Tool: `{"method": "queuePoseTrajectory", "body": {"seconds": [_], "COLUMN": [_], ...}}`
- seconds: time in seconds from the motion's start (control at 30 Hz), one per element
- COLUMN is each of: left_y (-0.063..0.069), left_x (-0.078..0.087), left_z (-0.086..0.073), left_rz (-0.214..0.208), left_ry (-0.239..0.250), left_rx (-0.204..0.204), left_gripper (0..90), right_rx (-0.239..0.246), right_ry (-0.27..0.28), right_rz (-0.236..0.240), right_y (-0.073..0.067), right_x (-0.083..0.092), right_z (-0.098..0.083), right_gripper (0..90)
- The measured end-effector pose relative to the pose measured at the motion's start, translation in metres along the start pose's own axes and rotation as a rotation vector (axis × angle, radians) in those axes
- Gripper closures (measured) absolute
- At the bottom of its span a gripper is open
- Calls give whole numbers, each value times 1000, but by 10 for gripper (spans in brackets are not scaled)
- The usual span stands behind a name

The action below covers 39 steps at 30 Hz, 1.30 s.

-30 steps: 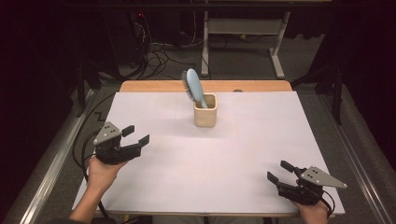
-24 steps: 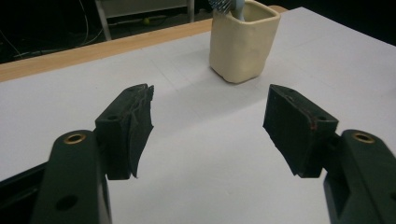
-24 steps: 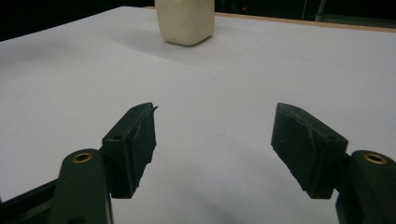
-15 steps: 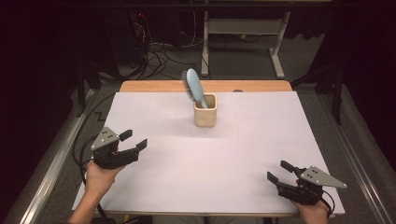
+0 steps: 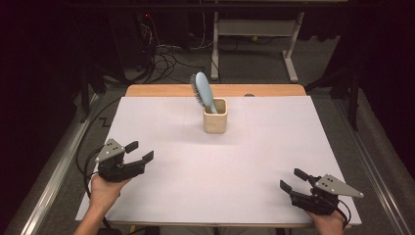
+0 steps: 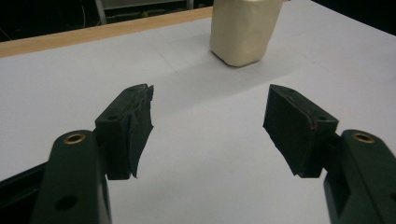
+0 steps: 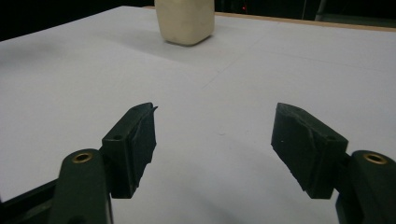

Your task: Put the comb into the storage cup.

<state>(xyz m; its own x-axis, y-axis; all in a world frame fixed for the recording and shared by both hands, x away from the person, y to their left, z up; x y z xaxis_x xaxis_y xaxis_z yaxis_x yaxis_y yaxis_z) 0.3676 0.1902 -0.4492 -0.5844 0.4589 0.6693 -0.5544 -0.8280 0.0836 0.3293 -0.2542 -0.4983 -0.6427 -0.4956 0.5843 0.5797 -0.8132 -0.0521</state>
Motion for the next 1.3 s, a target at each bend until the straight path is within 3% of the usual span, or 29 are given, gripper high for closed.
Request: {"method": "queuePoseTrajectory", "body": {"seconds": [1.3], "left_y": [-5], "left_x": [-15], "left_z": [-36], "left_rz": [-2], "left_ry": [-16], "left_rx": [62], "left_gripper": [328], "right_rx": [-5], "right_ry": [-2], "right_rz": [2], "right_y": [0], "right_x": [0], "right_z": [0], "right_gripper": [314]}}
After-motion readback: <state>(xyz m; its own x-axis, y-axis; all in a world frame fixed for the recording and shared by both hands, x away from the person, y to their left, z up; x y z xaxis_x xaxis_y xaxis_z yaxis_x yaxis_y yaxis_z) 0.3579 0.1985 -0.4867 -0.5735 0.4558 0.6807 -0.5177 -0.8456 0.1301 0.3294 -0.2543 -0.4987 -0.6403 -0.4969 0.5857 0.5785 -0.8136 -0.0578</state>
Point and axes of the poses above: each handheld gripper's, and its own axes: x roughly backward along the jaws, z roughly out of its top, y roughly to its right, the point moved 10 cm from there along -x, roughly forward along the jaws, and after that the axes turned 14 degrees about -y, right-handed, at the moved point
